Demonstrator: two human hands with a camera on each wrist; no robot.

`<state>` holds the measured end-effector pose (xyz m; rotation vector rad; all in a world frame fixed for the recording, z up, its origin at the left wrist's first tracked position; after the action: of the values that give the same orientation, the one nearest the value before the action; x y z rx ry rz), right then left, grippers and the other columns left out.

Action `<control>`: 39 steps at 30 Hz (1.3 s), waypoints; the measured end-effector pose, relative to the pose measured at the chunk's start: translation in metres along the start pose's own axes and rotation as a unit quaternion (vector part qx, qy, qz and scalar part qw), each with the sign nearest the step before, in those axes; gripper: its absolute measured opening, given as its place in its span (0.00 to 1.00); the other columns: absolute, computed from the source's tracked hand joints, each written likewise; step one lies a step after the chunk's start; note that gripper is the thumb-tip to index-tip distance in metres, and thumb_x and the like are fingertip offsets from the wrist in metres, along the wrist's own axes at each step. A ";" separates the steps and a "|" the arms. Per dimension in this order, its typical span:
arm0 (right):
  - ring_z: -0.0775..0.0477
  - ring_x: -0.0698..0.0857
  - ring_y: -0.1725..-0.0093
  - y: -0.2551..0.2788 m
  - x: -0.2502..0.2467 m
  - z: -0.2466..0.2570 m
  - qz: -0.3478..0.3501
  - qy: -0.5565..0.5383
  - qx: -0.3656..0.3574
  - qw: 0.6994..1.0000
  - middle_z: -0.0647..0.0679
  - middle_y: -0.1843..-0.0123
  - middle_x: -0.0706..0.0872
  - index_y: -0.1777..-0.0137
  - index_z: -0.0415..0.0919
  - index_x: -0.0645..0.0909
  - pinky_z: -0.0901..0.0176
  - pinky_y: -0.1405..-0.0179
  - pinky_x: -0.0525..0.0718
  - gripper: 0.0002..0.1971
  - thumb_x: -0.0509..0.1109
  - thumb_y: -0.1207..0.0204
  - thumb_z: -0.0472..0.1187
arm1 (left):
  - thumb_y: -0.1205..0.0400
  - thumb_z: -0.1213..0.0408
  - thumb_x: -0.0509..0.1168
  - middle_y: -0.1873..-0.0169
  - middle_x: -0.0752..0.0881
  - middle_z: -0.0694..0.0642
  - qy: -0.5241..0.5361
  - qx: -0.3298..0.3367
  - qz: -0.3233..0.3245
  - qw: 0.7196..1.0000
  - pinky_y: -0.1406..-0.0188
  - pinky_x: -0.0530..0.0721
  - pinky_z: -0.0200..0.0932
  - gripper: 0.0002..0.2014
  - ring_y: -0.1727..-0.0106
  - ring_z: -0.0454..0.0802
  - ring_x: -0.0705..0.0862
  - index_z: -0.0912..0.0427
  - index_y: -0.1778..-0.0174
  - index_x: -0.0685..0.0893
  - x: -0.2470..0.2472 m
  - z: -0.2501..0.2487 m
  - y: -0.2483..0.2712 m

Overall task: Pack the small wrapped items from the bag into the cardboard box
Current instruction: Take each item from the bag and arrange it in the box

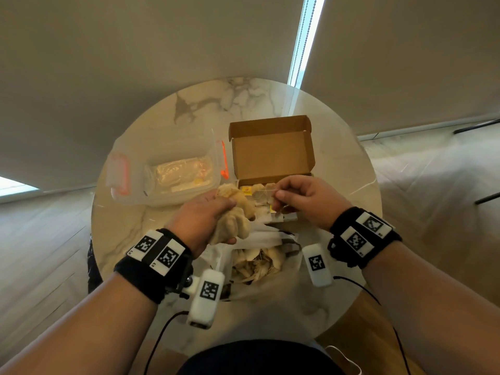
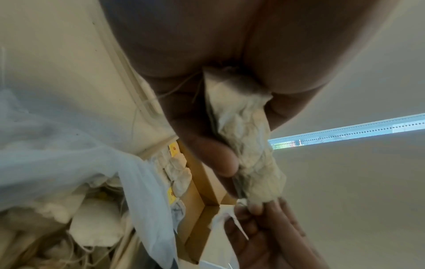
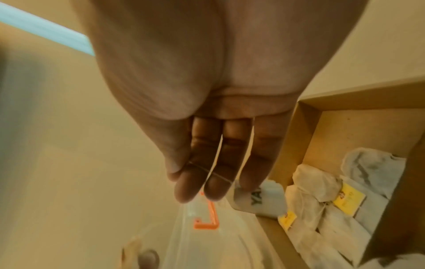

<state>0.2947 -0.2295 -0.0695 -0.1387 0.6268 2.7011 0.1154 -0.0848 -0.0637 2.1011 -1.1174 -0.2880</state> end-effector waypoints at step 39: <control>0.44 0.93 0.43 0.028 0.008 0.029 -0.150 -0.144 -0.034 0.978 0.43 0.45 0.93 0.38 0.42 0.86 0.46 0.41 0.93 0.17 0.79 0.24 0.27 | 0.17 0.70 0.74 0.63 0.90 0.69 0.030 0.091 -0.042 0.994 0.74 0.83 0.41 0.08 0.75 0.49 0.83 0.68 0.44 0.88 0.052 0.016 -0.003</control>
<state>0.2764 -0.2377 -0.0331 0.1296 0.3901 2.3884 0.1402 -0.1323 -0.0700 2.3057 -1.0560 -0.1649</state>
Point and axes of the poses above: each hand's wrist, its own y-axis away from the middle knuckle, its own x-axis out of the palm, z = x × y, the point moved 5 cm from there along -y, towards the middle knuckle
